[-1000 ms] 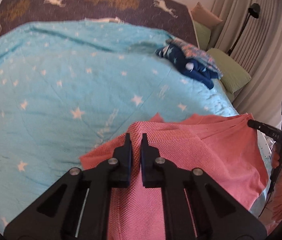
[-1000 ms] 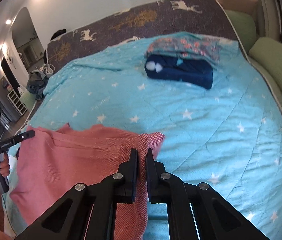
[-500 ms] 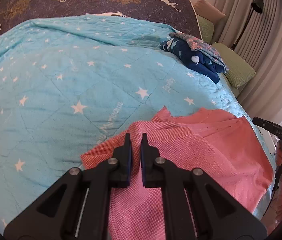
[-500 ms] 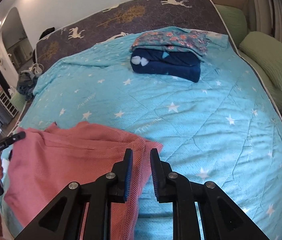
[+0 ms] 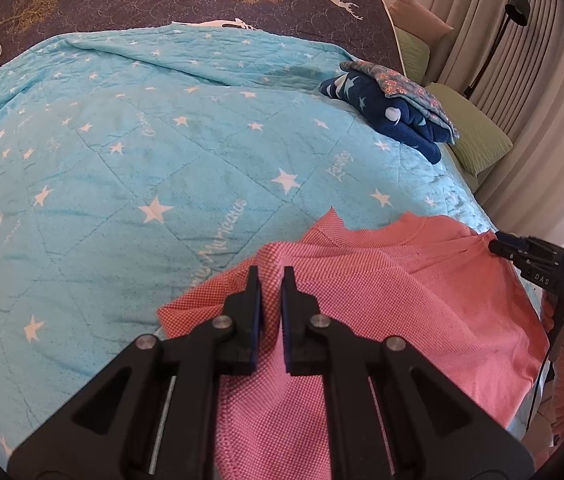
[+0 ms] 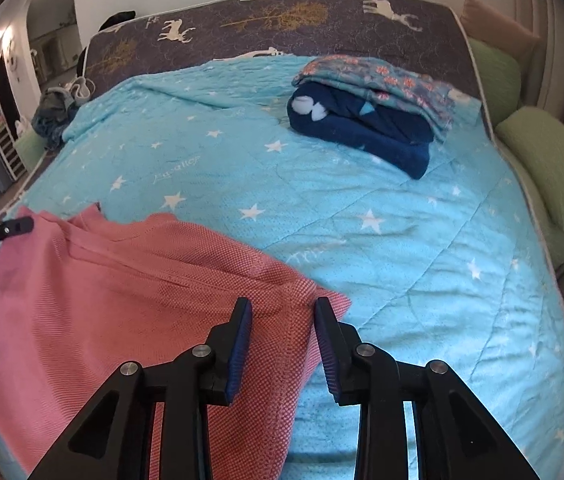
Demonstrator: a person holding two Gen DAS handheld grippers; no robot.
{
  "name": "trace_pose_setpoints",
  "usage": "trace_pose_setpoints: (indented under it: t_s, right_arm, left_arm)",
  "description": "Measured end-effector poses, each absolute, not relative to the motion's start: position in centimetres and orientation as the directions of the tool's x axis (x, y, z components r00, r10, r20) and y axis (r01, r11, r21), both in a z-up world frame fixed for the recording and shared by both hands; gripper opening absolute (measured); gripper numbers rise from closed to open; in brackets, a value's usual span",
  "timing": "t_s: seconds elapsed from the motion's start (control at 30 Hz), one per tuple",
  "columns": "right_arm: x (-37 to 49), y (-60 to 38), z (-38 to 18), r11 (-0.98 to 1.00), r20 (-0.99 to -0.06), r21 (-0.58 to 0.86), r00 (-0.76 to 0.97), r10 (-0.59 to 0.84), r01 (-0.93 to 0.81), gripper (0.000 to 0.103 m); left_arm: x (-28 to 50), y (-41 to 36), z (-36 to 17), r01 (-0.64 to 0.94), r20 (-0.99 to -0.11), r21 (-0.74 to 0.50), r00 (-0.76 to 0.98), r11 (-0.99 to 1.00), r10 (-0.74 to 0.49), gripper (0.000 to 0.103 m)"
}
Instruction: Fold small clothes
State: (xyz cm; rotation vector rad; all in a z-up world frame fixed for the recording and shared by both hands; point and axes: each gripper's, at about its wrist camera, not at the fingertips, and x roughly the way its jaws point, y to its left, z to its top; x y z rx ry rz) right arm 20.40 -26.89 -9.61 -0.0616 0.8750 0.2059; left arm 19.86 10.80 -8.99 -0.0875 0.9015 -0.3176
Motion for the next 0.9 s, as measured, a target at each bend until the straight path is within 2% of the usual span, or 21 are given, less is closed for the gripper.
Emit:
trace_pose_setpoints:
  t_s: [0.13,0.27,0.3,0.33,0.5,0.63,0.73,0.83,0.9]
  right_arm:
    - [20.0,-26.7,-9.2,0.978,-0.749,-0.005,0.649,0.134,-0.207,0.038]
    - [20.6,-26.2,-10.3,0.974,-0.781,0.001,0.608,0.143,-0.227,0.037]
    - [20.7,-26.2,-10.5,0.975,-0.78,-0.005,0.611,0.135,-0.221,0.024]
    - [20.8,-26.1,-10.6,0.976,-0.776,-0.01,0.618,0.129,-0.216,0.004]
    - [20.2,-26.9,-9.3,0.982,-0.738,0.015,0.661,0.14,-0.19,0.004]
    - [18.8,-28.9,-5.8,0.978,-0.653,0.118,0.729,0.206,-0.17,0.004]
    - [18.3,-30.2,-3.3,0.967,-0.583,0.179,0.772,0.251,-0.179,0.004]
    - [20.3,-30.5,-3.9,0.964,-0.604,0.189,0.753,0.263,-0.185,0.005]
    - [23.3,-30.8,-7.0,0.964,-0.684,0.218,0.681,0.263,-0.154,0.01]
  left_arm:
    - [19.9,10.6,-9.2,0.24,-0.759,-0.204,0.573,0.949,-0.309,0.009]
    - [20.0,10.6,-9.4,0.236,-0.762,-0.209,0.569,0.949,-0.309,0.009]
    - [20.0,10.6,-9.4,0.235,-0.762,-0.211,0.568,0.949,-0.31,0.009]
    - [20.0,10.7,-9.4,0.234,-0.763,-0.212,0.567,0.949,-0.31,0.009]
    - [19.9,10.9,-8.9,0.229,-0.756,-0.213,0.578,0.95,-0.309,0.009]
    - [18.9,11.5,-6.6,0.241,-0.701,-0.231,0.631,0.943,-0.333,0.009]
    - [18.9,11.6,-5.1,0.242,-0.673,-0.184,0.675,0.953,-0.301,0.009]
    - [20.9,11.7,-6.1,0.232,-0.695,-0.175,0.659,0.957,-0.287,0.01]
    - [22.7,11.7,-8.2,0.206,-0.737,-0.155,0.628,0.966,-0.251,0.011]
